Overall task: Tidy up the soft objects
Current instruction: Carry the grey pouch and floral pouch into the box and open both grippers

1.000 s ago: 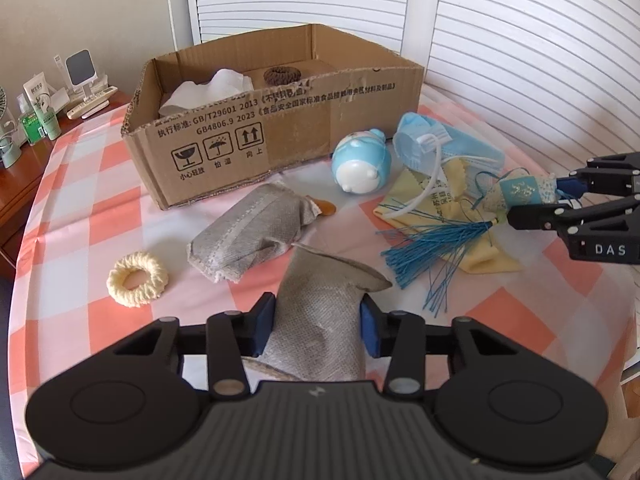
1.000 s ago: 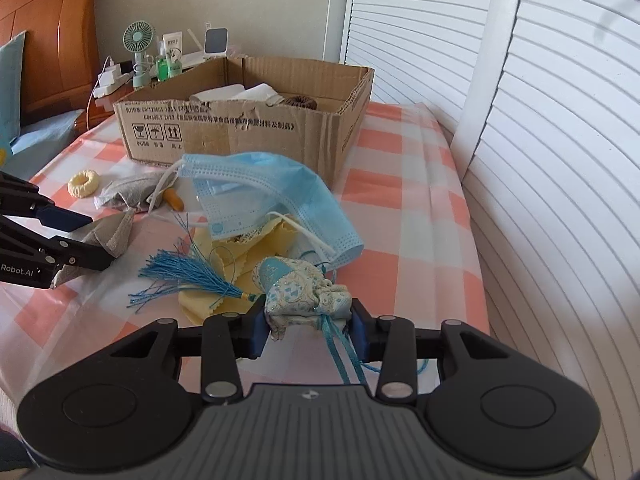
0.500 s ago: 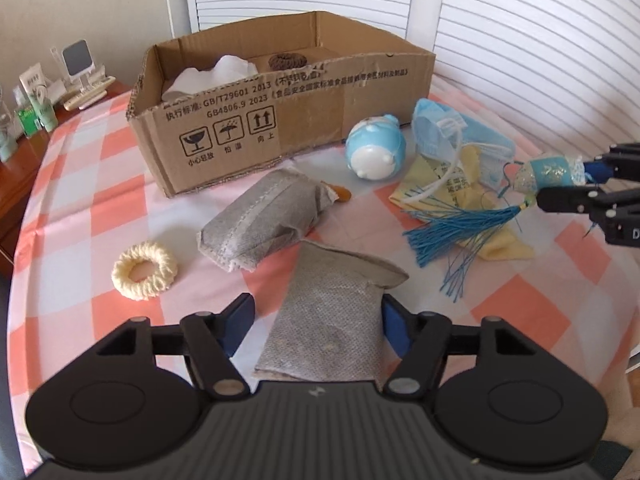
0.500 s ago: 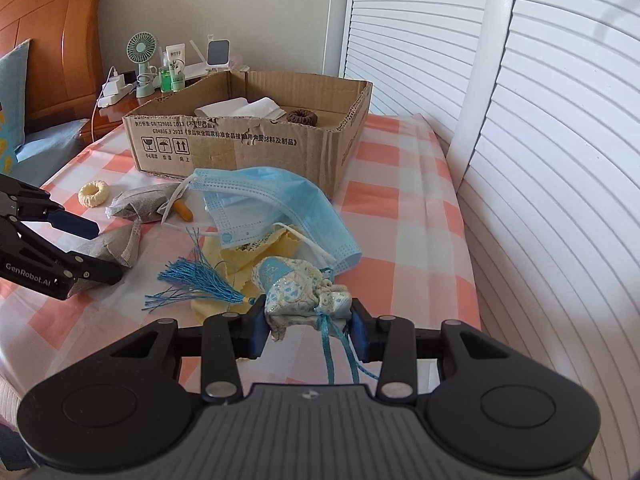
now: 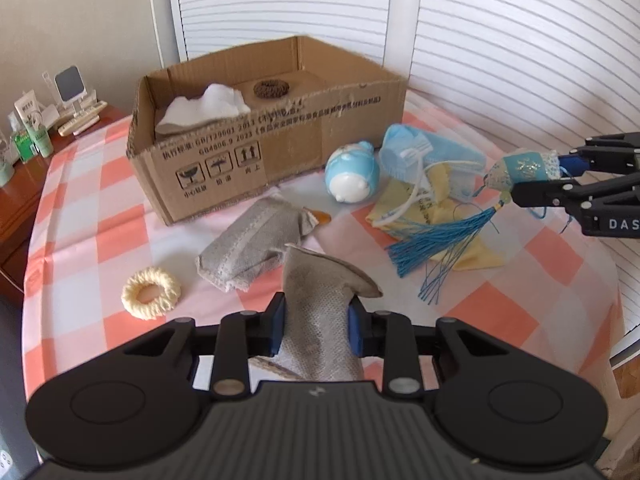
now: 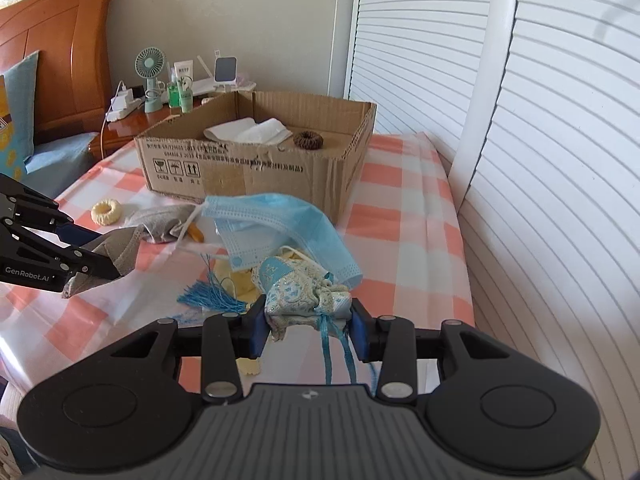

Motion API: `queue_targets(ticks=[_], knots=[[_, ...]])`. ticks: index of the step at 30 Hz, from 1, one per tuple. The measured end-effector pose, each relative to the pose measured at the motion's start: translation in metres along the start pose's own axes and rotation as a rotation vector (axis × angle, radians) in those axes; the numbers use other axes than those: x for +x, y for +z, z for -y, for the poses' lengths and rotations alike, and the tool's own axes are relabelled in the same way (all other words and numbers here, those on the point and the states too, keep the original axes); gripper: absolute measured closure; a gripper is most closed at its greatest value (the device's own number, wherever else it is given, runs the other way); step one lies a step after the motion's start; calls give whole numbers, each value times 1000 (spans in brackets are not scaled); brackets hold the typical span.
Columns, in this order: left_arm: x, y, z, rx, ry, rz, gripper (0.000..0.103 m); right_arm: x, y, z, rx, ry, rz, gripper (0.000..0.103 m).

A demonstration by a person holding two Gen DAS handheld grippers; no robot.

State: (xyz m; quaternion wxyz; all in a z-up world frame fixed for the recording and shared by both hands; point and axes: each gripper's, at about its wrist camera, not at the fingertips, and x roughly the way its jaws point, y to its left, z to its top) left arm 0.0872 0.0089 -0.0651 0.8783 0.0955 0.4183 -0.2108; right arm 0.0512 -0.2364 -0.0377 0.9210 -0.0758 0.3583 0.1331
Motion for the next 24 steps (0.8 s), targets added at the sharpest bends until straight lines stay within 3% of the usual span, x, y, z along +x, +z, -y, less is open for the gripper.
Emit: queue_targets(ticks=[11,17,24], knots=[[-43,35,2,53,1,108,74,-34,35,8,-1,40,112,58],[-49,74,-1,99,3,158,74,-42,61,11,-27,51,166,58],[-37,130,-17,144,74,202,73,-37,91,19,-45,41,198,58]])
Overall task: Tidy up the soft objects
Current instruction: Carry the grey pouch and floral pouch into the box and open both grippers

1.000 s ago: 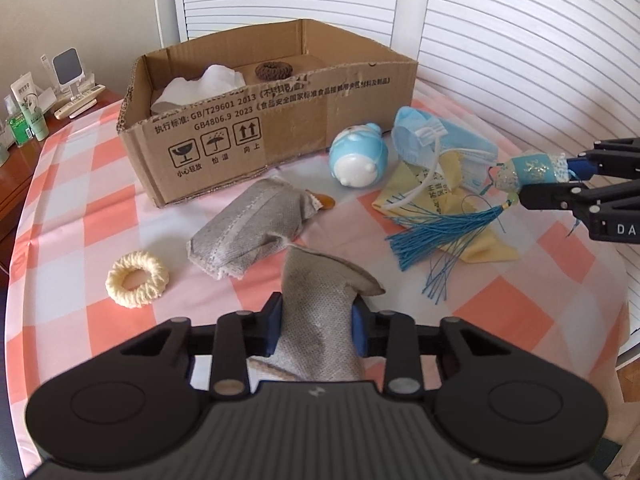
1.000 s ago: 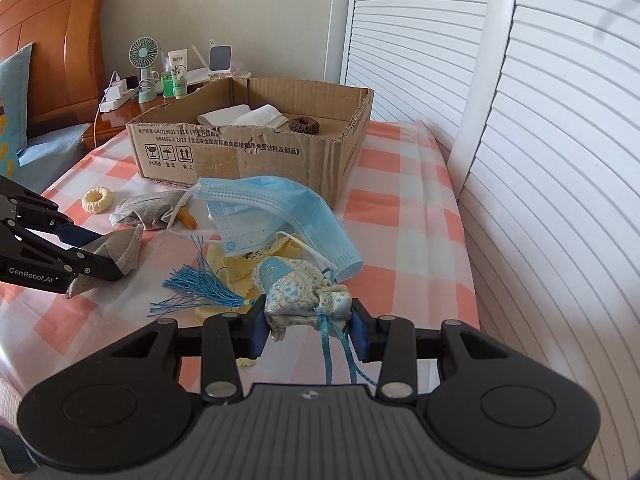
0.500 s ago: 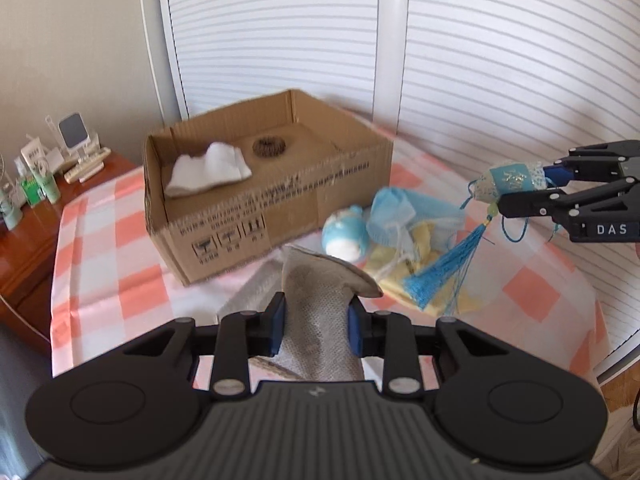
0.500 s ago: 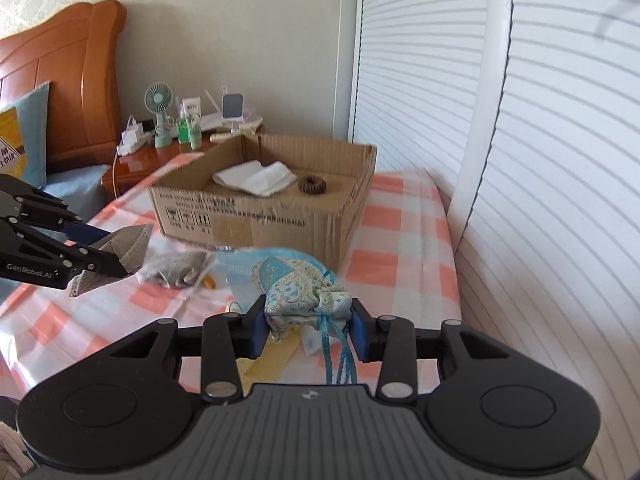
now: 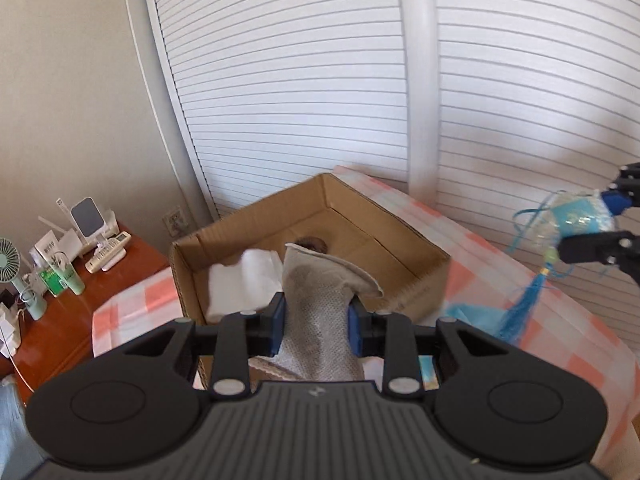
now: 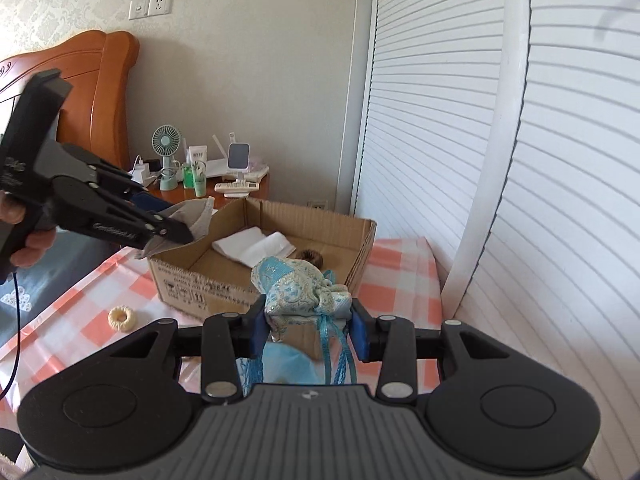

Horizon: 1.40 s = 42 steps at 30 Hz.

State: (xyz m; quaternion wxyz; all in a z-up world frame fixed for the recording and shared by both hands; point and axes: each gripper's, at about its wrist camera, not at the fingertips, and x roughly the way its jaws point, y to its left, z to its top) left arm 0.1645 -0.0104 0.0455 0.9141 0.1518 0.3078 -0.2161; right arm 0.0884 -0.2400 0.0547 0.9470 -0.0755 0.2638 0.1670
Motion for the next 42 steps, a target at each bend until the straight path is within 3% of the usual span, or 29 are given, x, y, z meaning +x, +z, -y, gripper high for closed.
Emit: queue_targets(ticks=[4,5,6,8,9,12,17,25,28,38,39,41,42], knots=[[24,17,-17,-13,25,-11,68,7,12,4,-5,-10,7,58],[29,19,-20,-19,33,-14,57,9,15,4,-10,-12,9,58],[35,20,-24,-29,47,-12,36,12,18,5,-14,-13,10,58],[43,19,-29,-49,65,-7,11,16,23,4,-19,-15,12,58],[45,18,-33,-68,73,-6,9,18,25,4,-21,-14,12,58],[43,8,-37,-108,113,26,8,24,33,2,-26,-12,13,58],[23,-12,-31,-166,149,5,2,37,46,-4,-29,-5,10,58],[-17,-50,-4,-249,175,-17,2,70,79,-9,11,-6,2,58],[-25,-59,-2,-274,218,-24,2,90,91,-12,17,-19,-18,58],[-45,-75,-6,-303,255,-5,2,166,110,-16,54,-88,-137,57],[-46,-76,-7,-307,257,-4,2,171,110,-16,64,-99,-146,55],[-48,-78,-9,-315,261,-5,2,183,109,-17,70,-112,-170,32],[-48,-79,-10,-321,265,-7,2,186,107,-18,69,-118,-174,26]])
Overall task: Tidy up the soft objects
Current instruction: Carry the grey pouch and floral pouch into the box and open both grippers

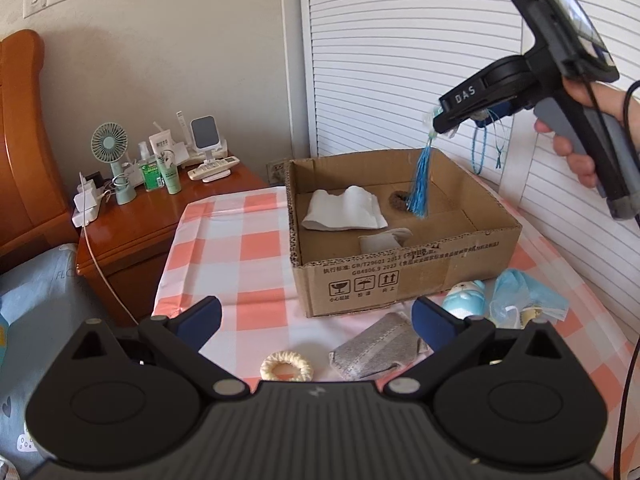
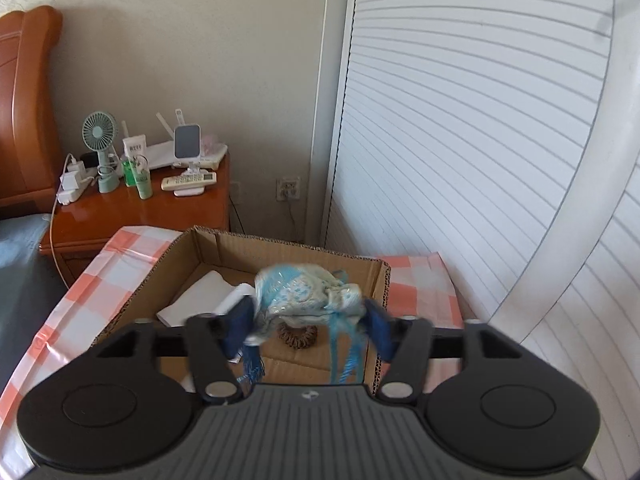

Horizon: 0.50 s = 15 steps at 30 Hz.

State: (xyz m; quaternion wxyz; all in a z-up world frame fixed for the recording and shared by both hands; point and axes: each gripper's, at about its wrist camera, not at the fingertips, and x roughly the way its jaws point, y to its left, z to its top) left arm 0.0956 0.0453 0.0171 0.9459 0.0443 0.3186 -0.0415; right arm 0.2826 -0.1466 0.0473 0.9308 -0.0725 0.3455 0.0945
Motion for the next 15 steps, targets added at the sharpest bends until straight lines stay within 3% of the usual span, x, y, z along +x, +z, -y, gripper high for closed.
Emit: queue_targets(ticks=[2,3,15], knots=[[-1,-1,-3,-7,5,-2,2,2,-3,0,4,-18,6,12],[0,-2,-4,-11,9,-5,2,3,-5,0,11,-17,2,10],[-6,-4,-11,-33,27,-6,2,-20,-20,8,57,-25,-17,0]])
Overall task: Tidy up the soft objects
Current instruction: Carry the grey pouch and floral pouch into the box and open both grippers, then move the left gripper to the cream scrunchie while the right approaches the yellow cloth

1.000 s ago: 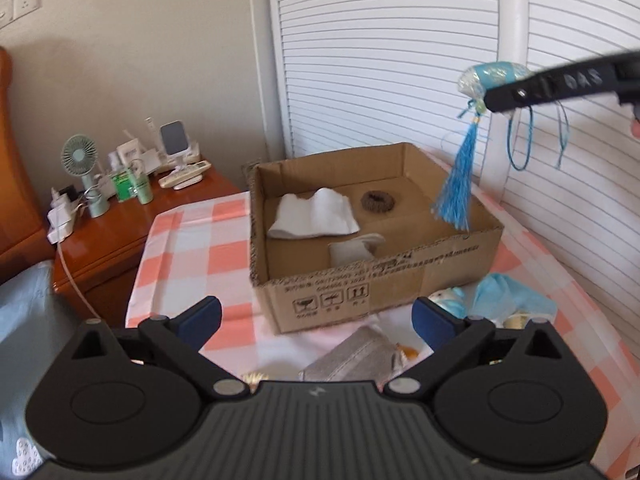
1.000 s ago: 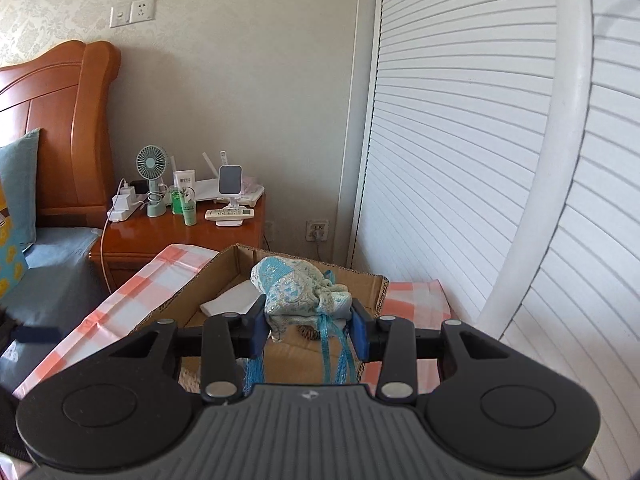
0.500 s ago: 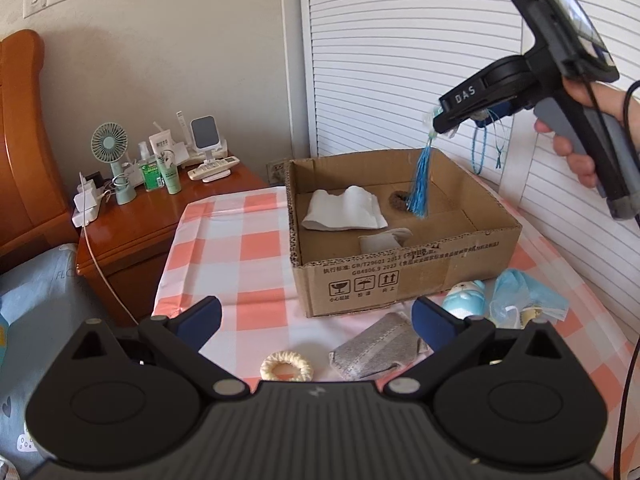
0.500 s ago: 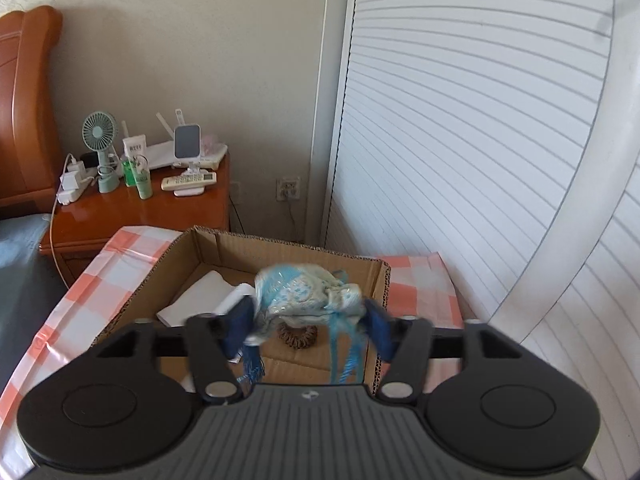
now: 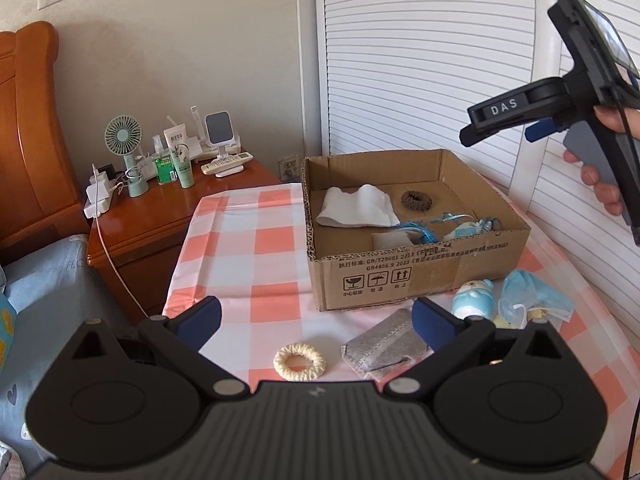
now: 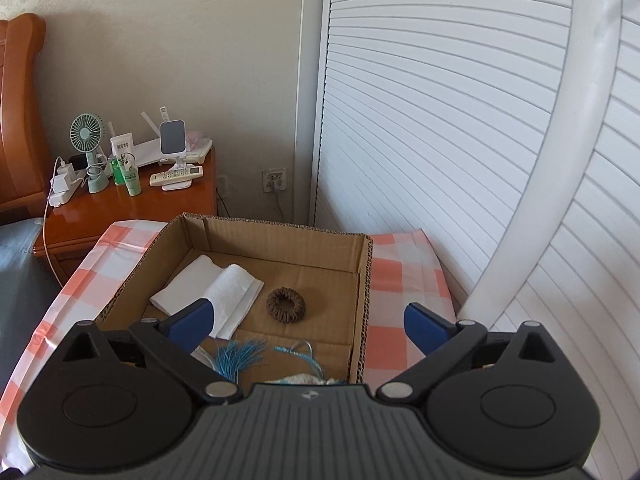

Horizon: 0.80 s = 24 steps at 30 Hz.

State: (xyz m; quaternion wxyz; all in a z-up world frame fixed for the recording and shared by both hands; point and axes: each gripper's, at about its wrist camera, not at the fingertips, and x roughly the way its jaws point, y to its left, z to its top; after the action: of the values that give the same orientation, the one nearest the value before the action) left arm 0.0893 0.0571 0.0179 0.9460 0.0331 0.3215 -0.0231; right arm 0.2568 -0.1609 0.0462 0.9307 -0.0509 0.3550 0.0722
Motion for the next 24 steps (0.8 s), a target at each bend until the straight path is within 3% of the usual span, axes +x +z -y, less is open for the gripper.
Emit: queue_targets(ticks=[10,24], knots=[[-7,-2,6,9,-5,-4,2,-25,-50,7,26,-4,-36,0],[9,-21,8,53,-14,-76,1,-45,-161,15,105,0,-110,0]])
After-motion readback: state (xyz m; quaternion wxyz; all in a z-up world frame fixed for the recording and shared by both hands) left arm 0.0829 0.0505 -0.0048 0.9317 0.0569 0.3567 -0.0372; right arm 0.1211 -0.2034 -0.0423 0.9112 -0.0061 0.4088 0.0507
